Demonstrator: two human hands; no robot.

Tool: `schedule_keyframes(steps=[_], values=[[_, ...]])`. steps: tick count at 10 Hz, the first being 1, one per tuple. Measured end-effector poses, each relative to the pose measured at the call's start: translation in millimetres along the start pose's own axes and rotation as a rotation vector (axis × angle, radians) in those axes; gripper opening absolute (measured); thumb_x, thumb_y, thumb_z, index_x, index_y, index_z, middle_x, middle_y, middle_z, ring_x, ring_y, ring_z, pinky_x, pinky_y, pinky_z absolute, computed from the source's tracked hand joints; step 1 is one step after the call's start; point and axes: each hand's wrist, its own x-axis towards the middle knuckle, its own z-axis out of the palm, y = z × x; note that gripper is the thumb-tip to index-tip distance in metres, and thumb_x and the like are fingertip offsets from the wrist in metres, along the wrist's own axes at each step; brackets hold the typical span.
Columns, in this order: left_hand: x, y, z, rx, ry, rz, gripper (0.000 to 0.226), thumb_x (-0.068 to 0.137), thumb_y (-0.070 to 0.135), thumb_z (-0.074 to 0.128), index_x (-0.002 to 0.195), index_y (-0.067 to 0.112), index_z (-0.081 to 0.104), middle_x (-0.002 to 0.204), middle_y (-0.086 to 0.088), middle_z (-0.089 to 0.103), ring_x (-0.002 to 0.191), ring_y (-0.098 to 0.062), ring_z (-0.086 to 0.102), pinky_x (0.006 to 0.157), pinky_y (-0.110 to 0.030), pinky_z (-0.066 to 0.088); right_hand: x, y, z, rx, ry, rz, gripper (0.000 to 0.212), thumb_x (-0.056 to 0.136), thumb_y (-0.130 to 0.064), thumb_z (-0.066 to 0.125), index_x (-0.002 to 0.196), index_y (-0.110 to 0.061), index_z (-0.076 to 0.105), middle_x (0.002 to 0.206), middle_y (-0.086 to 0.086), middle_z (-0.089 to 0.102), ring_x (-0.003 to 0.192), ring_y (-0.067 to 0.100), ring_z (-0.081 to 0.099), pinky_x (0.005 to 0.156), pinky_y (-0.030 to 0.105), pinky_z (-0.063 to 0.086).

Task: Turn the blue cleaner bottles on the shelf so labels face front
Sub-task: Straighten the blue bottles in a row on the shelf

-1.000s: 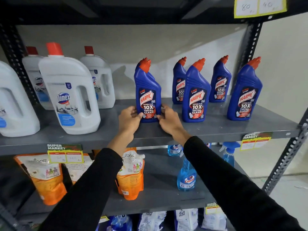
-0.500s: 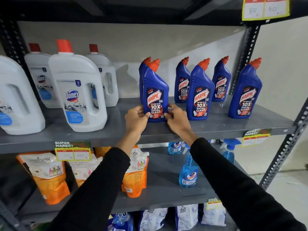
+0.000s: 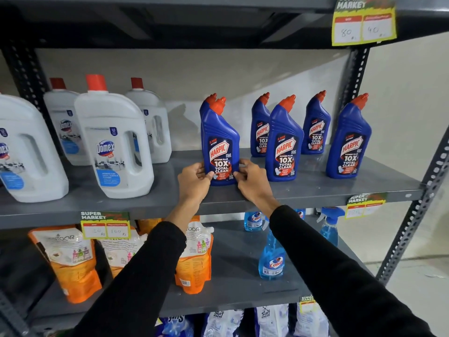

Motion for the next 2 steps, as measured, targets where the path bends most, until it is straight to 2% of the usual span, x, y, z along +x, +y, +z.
schedule_keyframes(steps=[1,2], values=[[-1.2,7.8,-1.3,0.032,-0.012,-0.011,0.038,0.086,0.017,0.071,0.122,0.010,0.062,0.115,-0.006,0.070,0.078,-0.001,0.060,0.058,-0.005,0.040,-1.6,-4.7,-3.0,0.020,-0.026,0.016,0.045,0.098,-0.012,0.056,0.142,-0.010,0.046,0.134,0.010,0.061,0.127,0.019,0.055,0.097,0.031,0.050],[-6.9,11.1,-2.9,0.027,-0.010,-0.010,0.039,0.087,0.016,0.071,0.124,0.009,0.061,0.119,-0.009,0.069,0.091,-0.008,0.062,0.066,-0.011,0.045,-5.6,-7.8,-4.2,0.017,-0.031,-0.015,0.046,0.098,-0.013,0.056,0.142,-0.010,0.045,0.134,0.011,0.060,0.128,0.020,0.054,0.098,0.030,0.049]])
